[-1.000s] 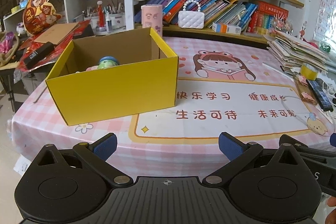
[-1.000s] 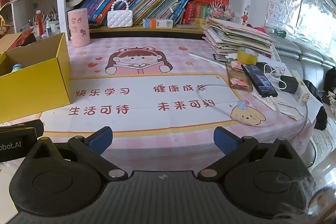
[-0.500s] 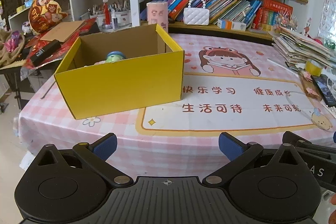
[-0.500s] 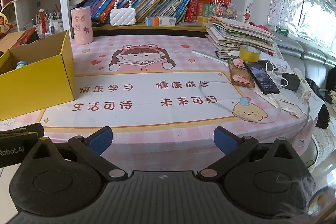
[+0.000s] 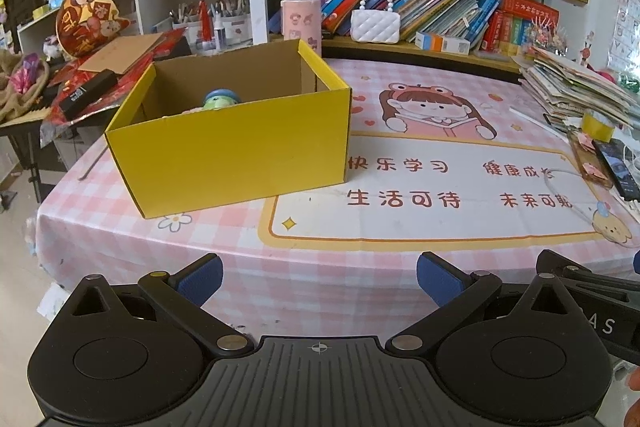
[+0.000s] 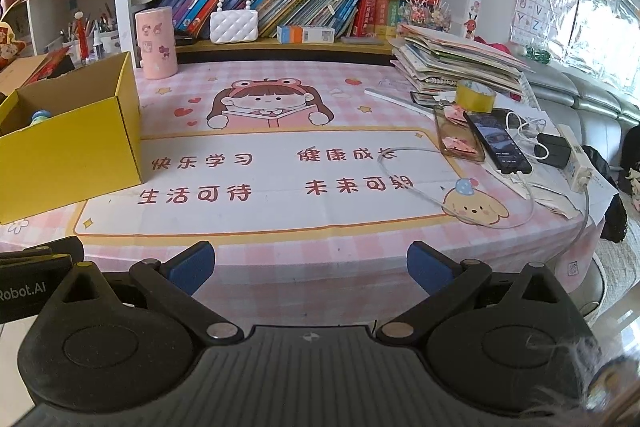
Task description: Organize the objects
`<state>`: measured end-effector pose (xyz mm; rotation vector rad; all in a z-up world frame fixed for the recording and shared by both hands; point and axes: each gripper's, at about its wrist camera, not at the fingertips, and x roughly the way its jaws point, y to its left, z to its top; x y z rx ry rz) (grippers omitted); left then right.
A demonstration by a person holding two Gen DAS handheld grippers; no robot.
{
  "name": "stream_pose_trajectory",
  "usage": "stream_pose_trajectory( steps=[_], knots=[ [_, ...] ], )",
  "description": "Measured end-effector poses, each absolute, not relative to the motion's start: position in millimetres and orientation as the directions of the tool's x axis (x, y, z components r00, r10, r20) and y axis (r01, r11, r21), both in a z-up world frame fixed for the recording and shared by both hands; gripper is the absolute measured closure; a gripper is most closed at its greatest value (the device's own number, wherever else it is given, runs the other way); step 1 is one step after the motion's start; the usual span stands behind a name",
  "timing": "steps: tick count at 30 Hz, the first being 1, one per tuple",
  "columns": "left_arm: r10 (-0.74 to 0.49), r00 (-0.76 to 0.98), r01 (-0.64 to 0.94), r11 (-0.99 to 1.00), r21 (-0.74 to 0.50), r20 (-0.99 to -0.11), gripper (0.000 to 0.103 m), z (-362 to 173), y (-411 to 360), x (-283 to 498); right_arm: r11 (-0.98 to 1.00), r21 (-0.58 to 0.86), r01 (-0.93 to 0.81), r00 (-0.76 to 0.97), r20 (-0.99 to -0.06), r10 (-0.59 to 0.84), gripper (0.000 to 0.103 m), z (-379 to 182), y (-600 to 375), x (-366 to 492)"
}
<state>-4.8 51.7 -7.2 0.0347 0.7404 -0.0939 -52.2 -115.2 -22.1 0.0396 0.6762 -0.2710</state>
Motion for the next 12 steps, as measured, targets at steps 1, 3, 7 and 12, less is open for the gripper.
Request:
stream_pose_trajectory(
  steps=[1, 3, 7, 12],
  knots=[
    [-0.073, 0.734, 0.096, 0.995, -0.003, -0.676, 0.000, -7.2, 51.8, -4.7, 0.964, -0.052, 0.261, 0.746, -0.623, -0.235, 0.000, -22.2, -115.1, -52.3],
    [-0.068, 0.735, 0.092, 0.996, 0.000, -0.675, 0.000, -7.1, 51.6, -4.4, 0.965, -0.051, 0.259, 0.747, -0.623, -0.233, 0.000, -22.3, -114.9, -52.0],
    [-0.059, 0.735, 0.082, 0.997, 0.002, -0.675, 0.000, -7.4, 52.5, -3.2, 0.967, -0.050, 0.252, 0.747, -0.625, -0.227, 0.000, -22.5, -114.4, -49.7],
    [-0.055, 0.732, 0.073, 0.997, -0.002, -0.679, 0.000, -8.2, 54.8, -0.1, 0.969, -0.048, 0.241, 0.746, -0.630, -0.216, 0.000, -23.1, -113.4, -44.4]
  ],
)
